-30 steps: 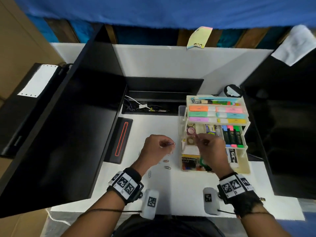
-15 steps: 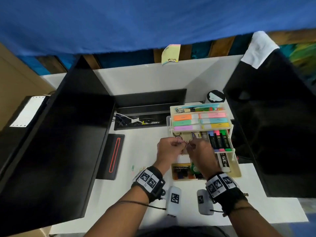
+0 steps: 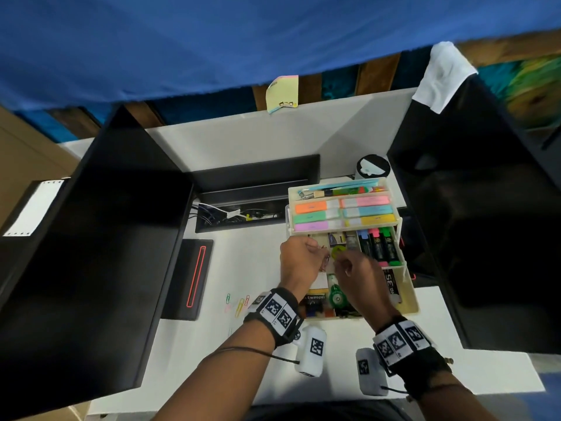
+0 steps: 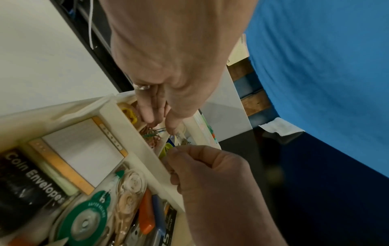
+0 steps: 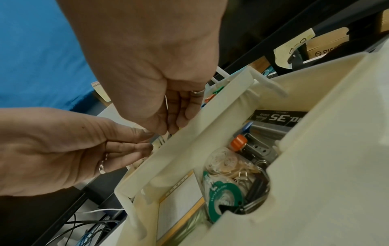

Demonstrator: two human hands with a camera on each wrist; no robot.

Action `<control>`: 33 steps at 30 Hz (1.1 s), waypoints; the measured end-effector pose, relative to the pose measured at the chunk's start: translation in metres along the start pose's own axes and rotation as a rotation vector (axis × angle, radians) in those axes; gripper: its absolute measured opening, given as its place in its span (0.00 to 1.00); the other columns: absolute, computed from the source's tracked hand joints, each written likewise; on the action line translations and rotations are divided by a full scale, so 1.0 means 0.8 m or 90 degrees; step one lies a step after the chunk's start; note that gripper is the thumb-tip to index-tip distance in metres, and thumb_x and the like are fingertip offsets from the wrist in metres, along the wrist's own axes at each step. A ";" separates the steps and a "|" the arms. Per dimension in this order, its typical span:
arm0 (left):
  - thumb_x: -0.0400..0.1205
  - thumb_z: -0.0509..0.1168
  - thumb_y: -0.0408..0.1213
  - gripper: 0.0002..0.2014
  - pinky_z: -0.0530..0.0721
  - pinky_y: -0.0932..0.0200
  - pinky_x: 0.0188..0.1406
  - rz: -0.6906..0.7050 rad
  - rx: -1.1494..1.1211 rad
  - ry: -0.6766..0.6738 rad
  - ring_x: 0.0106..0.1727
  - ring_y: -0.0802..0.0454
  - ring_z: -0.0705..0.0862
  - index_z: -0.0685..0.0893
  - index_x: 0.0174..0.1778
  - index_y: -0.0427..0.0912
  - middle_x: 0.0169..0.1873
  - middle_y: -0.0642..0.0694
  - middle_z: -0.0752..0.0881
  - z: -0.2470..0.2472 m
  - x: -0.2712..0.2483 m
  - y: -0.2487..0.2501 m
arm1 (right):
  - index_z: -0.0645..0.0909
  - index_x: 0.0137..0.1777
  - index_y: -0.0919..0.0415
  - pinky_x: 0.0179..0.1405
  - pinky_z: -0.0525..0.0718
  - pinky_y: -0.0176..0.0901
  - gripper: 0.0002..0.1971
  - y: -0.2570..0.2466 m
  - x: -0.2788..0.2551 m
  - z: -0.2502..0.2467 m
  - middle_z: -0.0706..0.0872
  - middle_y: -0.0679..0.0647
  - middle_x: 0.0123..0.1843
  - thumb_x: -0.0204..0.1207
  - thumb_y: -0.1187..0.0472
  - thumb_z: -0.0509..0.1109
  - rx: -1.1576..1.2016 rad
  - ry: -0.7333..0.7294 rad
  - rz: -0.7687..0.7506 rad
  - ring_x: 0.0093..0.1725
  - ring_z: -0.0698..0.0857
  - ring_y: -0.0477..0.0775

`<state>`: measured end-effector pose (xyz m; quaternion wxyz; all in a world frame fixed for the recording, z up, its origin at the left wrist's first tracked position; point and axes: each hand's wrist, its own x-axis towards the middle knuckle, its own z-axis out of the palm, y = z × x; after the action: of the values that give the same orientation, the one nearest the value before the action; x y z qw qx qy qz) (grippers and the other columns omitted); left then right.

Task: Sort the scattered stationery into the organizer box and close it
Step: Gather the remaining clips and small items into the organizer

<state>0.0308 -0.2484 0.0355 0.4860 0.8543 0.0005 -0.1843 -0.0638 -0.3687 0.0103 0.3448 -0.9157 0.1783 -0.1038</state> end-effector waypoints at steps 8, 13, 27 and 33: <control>0.84 0.73 0.32 0.07 0.92 0.63 0.45 0.118 0.017 -0.071 0.39 0.58 0.92 0.96 0.51 0.46 0.37 0.54 0.94 -0.046 -0.013 -0.012 | 0.90 0.45 0.55 0.30 0.78 0.25 0.04 -0.024 -0.003 -0.008 0.89 0.44 0.38 0.80 0.64 0.76 0.015 0.000 -0.053 0.33 0.82 0.37; 0.84 0.71 0.31 0.09 0.88 0.67 0.44 0.178 0.089 -0.048 0.41 0.60 0.90 0.94 0.49 0.49 0.40 0.58 0.93 -0.123 -0.022 -0.062 | 0.88 0.47 0.54 0.37 0.86 0.43 0.04 -0.054 0.000 0.015 0.89 0.45 0.40 0.80 0.64 0.74 0.063 -0.070 -0.094 0.37 0.84 0.42; 0.69 0.85 0.47 0.16 0.89 0.51 0.51 -0.119 0.478 -0.270 0.49 0.48 0.89 0.89 0.46 0.46 0.47 0.50 0.90 -0.250 -0.056 -0.266 | 0.61 0.79 0.76 0.68 0.82 0.57 0.30 -0.133 -0.075 0.189 0.76 0.68 0.72 0.81 0.63 0.64 -0.272 -0.478 0.113 0.70 0.80 0.68; 0.76 0.79 0.47 0.14 0.89 0.49 0.53 -0.038 0.463 -0.217 0.54 0.40 0.90 0.89 0.51 0.42 0.51 0.41 0.91 -0.217 -0.050 -0.273 | 0.82 0.65 0.69 0.57 0.80 0.47 0.18 -0.127 -0.070 0.219 0.84 0.67 0.66 0.80 0.59 0.65 -0.348 -0.499 0.121 0.65 0.84 0.66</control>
<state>0.0088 0.0183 -0.0529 0.1397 0.9274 -0.1208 -0.3253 -0.0343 -0.1716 -0.0553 0.1412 -0.9226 0.1384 0.3313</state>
